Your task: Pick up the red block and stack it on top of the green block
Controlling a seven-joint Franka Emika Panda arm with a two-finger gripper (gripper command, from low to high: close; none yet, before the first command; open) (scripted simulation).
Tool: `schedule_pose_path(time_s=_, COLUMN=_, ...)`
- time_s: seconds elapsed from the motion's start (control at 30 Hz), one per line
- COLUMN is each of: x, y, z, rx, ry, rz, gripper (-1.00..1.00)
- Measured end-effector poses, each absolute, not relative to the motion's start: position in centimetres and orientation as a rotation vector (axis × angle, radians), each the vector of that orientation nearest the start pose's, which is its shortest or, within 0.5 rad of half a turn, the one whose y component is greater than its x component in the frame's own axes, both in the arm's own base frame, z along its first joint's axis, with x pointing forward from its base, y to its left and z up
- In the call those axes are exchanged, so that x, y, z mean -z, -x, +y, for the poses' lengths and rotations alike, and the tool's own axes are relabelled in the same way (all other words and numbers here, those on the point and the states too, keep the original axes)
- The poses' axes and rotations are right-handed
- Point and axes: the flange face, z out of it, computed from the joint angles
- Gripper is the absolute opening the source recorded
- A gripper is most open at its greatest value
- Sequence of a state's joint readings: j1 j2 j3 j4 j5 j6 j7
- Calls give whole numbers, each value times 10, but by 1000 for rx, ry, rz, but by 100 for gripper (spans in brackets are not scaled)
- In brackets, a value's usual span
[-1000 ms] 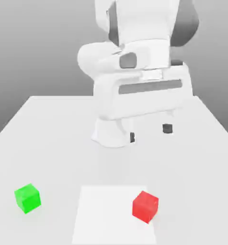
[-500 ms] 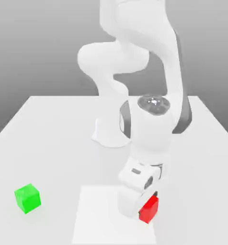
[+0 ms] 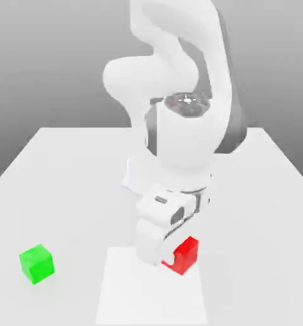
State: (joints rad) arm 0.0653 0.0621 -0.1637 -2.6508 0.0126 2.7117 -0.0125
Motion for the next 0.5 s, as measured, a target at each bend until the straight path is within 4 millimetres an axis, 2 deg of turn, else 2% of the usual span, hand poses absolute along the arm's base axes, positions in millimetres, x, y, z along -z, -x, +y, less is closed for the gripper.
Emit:
schedule_pose_path(time_s=0.1, x=-232, y=-408, z=-135, rx=-1, ry=3118, rz=420, gripper=-100)
schedule_pose_path(time_s=0.2, x=-242, y=-375, z=-221, rx=-2, ry=3070, rz=676, gripper=-100)
schedule_pose_path(time_s=0.23, x=-242, y=-363, z=-242, rx=-1, ry=3052, rz=744, gripper=-100)
schedule_pose_path(time_s=0.3, x=-229, y=-364, z=-245, rx=1, ry=3053, rz=734, gripper=-100)
schedule_pose_path(time_s=0.4, x=-198, y=-365, z=-245, rx=1, ry=3054, rz=729, gripper=-100)
schedule_pose_path(time_s=0.43, x=-187, y=-364, z=-245, rx=-1, ry=3054, rz=730, gripper=100)
schedule_pose_path(time_s=0.5, x=-187, y=-364, z=-245, rx=-1, ry=3054, rz=730, gripper=100)
